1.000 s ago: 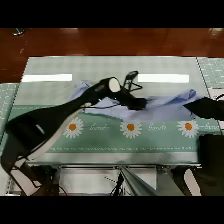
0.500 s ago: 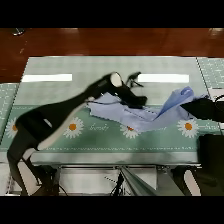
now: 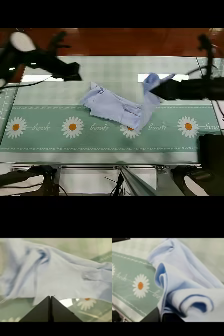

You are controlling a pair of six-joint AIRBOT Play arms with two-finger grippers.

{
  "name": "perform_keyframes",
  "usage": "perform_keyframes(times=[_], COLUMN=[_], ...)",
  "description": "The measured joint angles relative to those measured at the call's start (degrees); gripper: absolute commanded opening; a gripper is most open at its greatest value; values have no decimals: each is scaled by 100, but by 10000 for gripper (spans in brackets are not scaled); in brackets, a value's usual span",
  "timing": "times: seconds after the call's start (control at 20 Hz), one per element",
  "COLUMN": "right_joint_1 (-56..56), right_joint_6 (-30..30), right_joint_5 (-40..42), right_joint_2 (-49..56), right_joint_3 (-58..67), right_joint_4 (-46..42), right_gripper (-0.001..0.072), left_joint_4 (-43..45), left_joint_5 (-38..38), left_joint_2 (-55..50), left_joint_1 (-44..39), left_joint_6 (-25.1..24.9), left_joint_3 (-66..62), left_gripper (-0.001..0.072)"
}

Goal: Fold the shirts.

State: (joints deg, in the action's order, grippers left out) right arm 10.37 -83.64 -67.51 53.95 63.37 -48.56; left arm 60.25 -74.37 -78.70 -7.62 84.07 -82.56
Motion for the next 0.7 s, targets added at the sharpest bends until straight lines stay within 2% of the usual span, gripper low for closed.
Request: perform_keyframes(times=[0.35,0.55,0.6,0.65,0.7], right_joint_1=[1707,2074,2116,2151,2173], right_joint_6=[-2,-50,-81,-122,-133], right_joint_5=[769,896,922,957,997], right_joint_2=[3351,4708,4918,5104,5237], right_joint_3=[2328,3318,3473,3598,3683], right_joint_4=[4,151,225,308,393], right_gripper=[26,27,61,397,625], left_joint_4=[223,457,490,511,522], left_joint_5=[616,824,839,870,898], left_joint_2=[3036,3775,3851,3895,3923], left_joint_1=[144,105,103,101,98], left_joint_6=[-83,-116,-114,-114,-114], left_joint_3=[2308,3180,3309,3399,3467], left_gripper=[19,19,19,19,18])
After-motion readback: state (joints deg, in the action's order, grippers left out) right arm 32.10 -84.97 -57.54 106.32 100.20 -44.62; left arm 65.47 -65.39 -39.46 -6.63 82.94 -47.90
